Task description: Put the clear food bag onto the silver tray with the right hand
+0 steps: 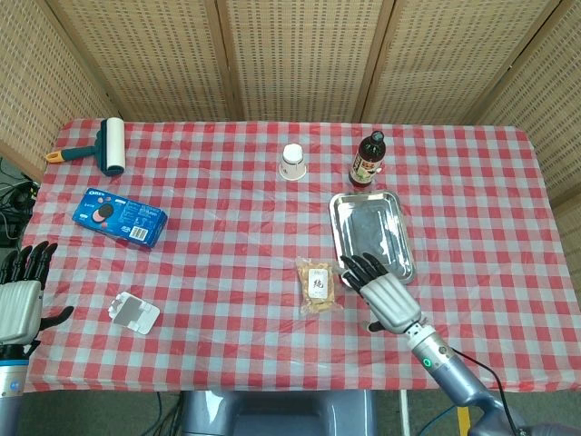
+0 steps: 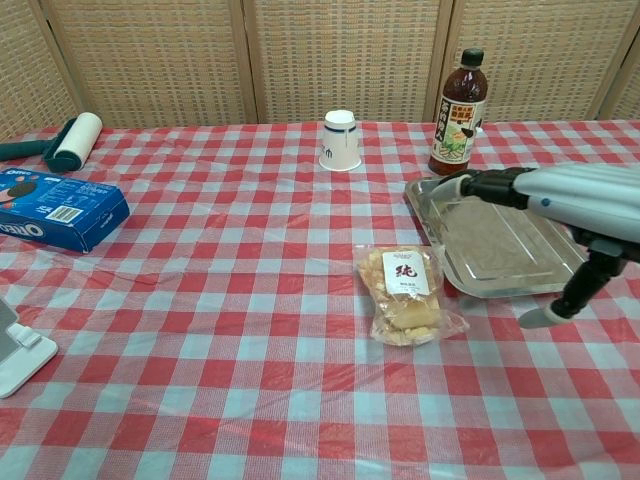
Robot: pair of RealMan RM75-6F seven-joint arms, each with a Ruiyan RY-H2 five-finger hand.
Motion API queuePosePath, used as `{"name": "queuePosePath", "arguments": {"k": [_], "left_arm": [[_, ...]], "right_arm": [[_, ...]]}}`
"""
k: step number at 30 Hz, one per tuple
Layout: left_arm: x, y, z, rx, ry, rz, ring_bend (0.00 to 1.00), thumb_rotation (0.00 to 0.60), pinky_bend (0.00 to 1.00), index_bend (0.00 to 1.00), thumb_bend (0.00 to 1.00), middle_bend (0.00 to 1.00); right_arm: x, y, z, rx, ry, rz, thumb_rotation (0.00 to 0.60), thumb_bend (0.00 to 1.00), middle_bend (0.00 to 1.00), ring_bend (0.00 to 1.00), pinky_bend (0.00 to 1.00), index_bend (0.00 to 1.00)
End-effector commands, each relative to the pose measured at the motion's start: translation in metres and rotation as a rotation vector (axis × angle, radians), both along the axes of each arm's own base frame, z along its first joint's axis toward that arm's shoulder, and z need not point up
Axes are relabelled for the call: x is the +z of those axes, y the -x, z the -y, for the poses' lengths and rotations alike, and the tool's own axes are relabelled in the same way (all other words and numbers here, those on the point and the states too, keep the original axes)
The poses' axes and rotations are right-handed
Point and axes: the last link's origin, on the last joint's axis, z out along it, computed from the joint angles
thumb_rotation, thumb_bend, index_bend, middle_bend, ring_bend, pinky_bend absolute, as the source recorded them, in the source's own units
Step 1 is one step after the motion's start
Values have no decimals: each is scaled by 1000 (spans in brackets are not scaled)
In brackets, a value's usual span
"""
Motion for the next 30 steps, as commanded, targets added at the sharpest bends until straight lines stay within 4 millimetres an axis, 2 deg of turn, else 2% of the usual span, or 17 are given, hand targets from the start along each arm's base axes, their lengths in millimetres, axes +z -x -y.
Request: {"name": "queuePosePath", "arguments": {"k": [1, 5, 13, 22, 30], "left_arm": [[-1, 2, -2, 9, 5, 5, 0, 600, 0, 0, 22, 0], [-4, 2, -2, 8, 19, 0, 0, 600, 0, 0, 21, 0], [-4, 4, -3, 19, 22, 7, 0, 600, 0, 0, 21, 0], [-2, 5, -5, 25, 18, 13, 0, 600, 0, 0, 21, 0], [-2, 5, -5, 19, 24, 18, 0, 600, 0, 0, 22, 0]], "right_arm": [[-17, -16, 3, 7, -55, 3, 600, 22, 0, 0, 0, 0], [-33, -29, 10, 5, -87, 2, 600, 22, 0, 0, 0, 0], [-49, -44, 20, 0, -115, -11, 600, 22, 0, 0, 0, 0], [-57, -46, 39, -37, -114, -38, 600, 23, 0, 0, 0, 0], [-64, -42, 43, -66, -131, -89, 600, 23, 0, 0, 0, 0]]}}
